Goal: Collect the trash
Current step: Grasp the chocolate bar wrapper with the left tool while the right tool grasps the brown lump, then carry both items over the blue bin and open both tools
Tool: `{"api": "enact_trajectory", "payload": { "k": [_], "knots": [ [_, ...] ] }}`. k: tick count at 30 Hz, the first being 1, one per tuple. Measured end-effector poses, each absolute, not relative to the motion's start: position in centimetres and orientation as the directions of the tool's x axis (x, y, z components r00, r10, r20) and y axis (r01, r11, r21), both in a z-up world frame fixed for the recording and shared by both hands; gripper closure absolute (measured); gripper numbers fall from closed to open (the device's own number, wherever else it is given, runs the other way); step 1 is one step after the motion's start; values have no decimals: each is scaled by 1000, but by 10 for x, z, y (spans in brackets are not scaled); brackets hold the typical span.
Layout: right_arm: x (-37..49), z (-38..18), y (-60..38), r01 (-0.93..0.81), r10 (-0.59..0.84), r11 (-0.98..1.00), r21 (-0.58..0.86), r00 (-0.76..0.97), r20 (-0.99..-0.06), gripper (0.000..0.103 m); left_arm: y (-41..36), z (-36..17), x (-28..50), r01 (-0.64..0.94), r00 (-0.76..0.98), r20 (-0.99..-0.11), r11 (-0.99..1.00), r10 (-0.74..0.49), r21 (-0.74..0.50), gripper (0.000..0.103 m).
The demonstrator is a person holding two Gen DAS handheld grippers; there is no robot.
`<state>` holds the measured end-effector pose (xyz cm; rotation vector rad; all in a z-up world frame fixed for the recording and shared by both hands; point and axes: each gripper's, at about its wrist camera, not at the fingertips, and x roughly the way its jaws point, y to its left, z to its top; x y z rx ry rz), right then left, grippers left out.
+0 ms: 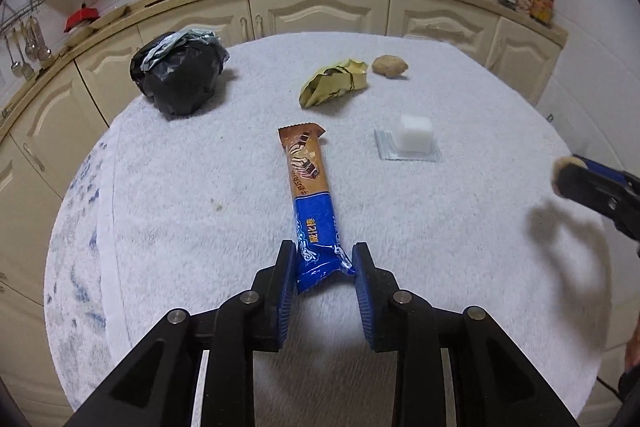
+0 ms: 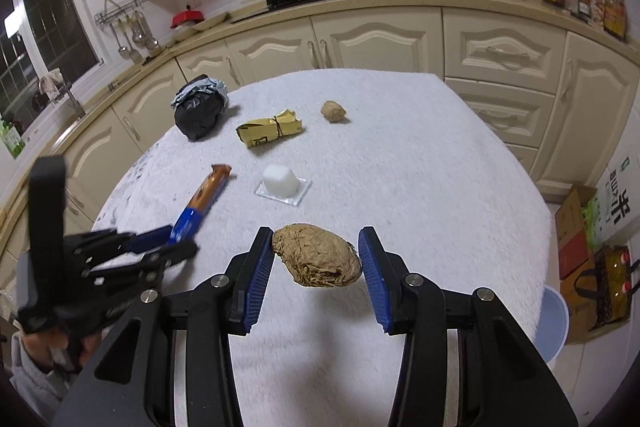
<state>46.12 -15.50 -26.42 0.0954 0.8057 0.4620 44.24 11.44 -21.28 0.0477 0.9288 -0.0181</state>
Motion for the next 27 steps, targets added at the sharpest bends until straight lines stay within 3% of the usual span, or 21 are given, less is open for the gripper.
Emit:
{"api": "enact_trajectory", "payload": {
  "k": [1, 4, 6, 7, 8, 13, 17, 27],
  "knots": [
    [459, -264, -161, -356, 437, 896, 265, 600, -671, 59, 114, -211, 442, 32, 596, -803, 999, 1, 25, 76],
    [453, -263, -177, -340, 440, 897, 284, 611, -659, 59, 114, -210, 445, 12, 597, -802, 1000, 16, 29, 42],
    [448, -263, -187, -331, 441, 897, 294, 620, -649, 59, 112, -213, 450, -14, 603, -796, 998, 54, 58, 47],
    [446, -263, -191, -328, 442, 897, 297, 623, -646, 59, 111, -213, 452, -21, 611, -790, 999, 53, 50, 63],
    [445, -263, -195, -325, 442, 897, 300, 626, -642, 59, 109, -211, 453, -23, 607, -793, 999, 46, 40, 87],
    [438, -263, -221, -296, 436, 900, 321, 653, -620, 59, 84, -197, 446, -7, 643, -763, 996, 69, 84, 88],
    [431, -264, -254, -255, 423, 902, 348, 685, -594, 59, 46, -173, 429, 56, 703, -711, 995, 18, 80, 88],
    [400, -272, -388, -41, 260, 927, 372, 785, -562, 59, -135, -152, 417, 372, 710, -663, 926, -237, 67, 88]
  ]
}}
